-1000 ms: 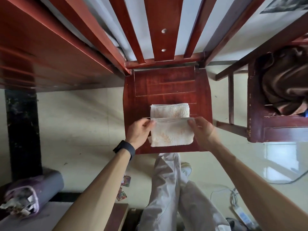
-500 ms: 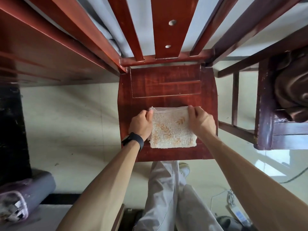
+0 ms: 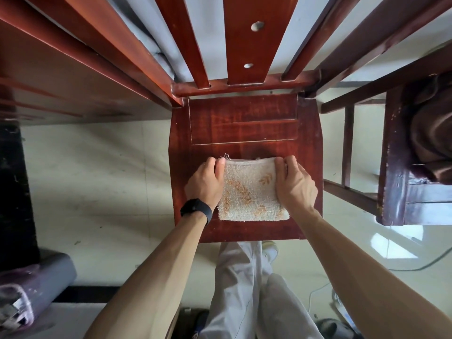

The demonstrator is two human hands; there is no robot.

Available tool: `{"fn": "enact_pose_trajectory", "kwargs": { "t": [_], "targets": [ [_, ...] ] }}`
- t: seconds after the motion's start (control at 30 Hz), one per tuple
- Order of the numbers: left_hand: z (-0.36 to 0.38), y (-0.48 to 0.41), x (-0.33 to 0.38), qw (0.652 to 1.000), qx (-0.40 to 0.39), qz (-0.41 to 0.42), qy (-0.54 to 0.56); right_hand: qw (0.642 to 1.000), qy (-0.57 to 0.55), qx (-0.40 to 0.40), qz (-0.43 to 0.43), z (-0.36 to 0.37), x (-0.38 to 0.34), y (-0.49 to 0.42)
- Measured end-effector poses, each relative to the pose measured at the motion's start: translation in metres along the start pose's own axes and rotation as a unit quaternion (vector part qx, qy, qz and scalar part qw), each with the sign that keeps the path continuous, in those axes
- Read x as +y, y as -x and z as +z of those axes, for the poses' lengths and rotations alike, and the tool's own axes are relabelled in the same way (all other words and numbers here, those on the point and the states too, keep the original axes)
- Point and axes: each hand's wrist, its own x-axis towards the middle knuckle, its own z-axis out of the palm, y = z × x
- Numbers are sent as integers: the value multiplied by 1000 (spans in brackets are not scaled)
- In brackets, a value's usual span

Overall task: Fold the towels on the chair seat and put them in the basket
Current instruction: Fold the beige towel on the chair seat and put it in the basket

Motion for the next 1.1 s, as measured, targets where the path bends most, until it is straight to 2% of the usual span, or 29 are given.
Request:
{"fn": "enact_pose_trajectory", "kwargs": {
  "t": [0.07,0.13,0.2,0.27,0.3,0.37,0.43,0.6,0.77,0.87,0.93,1.03,1.1],
  "targets": [
    [-1,0,4,1000,-11,-9,-12,1000,-8,0,3,0,-1,0],
    [-5,2,7,999,-7,-24,-20,997,-60,10,48,0,-5,3],
    [-9,10,8,998,38,-6,-48,989,-111,73,60,-3,-7,16],
    [-8,23,8,992,81,65,-77,987,-77,140,-14,-1,-2,37],
    [-7,31,9,986,87,119,-78,987,-46,145,-56,2,2,49],
    [1,47,13,972,56,218,-72,983,23,110,-143,14,10,67],
    [14,58,13,961,4,260,-95,974,74,60,-204,27,16,72],
    [38,49,-7,957,-48,235,-161,963,143,-25,-227,42,34,53],
    [48,43,-13,959,-30,229,-162,966,168,-30,-192,53,40,50],
    [43,45,-9,959,-45,224,-166,970,164,-46,-171,49,33,52],
    [34,49,-3,960,-52,218,-167,978,127,-48,-160,37,26,55],
    [13,56,3,973,-17,202,-114,990,-24,13,-137,15,19,65],
    [3,61,4,990,24,138,-24,988,-141,31,-56,3,15,69]
  ]
}}
